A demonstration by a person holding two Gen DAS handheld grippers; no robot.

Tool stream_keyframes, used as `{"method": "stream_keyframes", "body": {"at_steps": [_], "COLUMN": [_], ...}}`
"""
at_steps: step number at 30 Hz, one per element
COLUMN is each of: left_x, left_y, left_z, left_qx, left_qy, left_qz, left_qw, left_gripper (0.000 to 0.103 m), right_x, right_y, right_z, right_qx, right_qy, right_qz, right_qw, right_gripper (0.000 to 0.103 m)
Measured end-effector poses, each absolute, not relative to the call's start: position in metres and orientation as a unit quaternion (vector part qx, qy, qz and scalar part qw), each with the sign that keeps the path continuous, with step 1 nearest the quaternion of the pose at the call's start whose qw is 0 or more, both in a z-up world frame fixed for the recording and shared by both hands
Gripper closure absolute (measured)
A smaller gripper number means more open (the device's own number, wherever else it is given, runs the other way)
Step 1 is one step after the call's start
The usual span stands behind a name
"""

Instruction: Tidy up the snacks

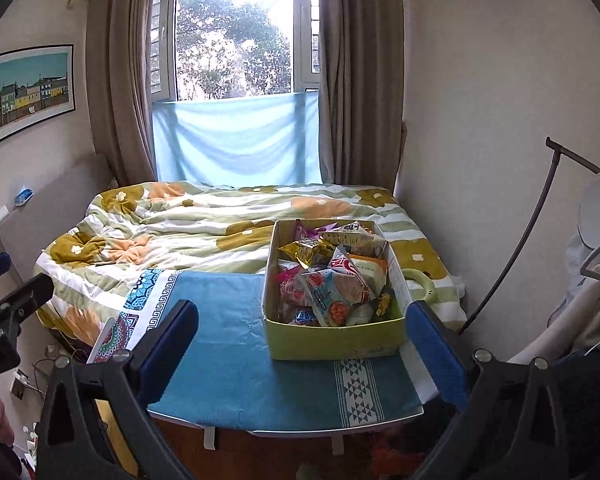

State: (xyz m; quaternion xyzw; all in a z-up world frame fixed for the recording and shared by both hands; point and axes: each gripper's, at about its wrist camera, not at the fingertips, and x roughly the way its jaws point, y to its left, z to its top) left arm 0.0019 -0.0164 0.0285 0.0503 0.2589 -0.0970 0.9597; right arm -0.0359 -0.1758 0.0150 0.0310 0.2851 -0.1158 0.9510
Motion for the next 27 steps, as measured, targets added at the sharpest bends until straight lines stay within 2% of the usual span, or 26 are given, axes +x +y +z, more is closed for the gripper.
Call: {"method": "stream_keyframes", "body": {"at_steps": [27], "left_x": [0.0085], "left_y": [-0.0126], "left_z": [0.0284], "left_qx": [0.049], "left_qy": [0.257], "left_qz": [-0.09], "left_qw": [0.961], "left_gripper": [0.0], "right_x": [-0.0272], "right_y": [-0.1772], "right_z": [0.0127], "right_qx": [0.035], "right_qy": [0.287], "right_qz": [-0.116], "right_qw": [0.95], "right_gripper": [0.001]}}
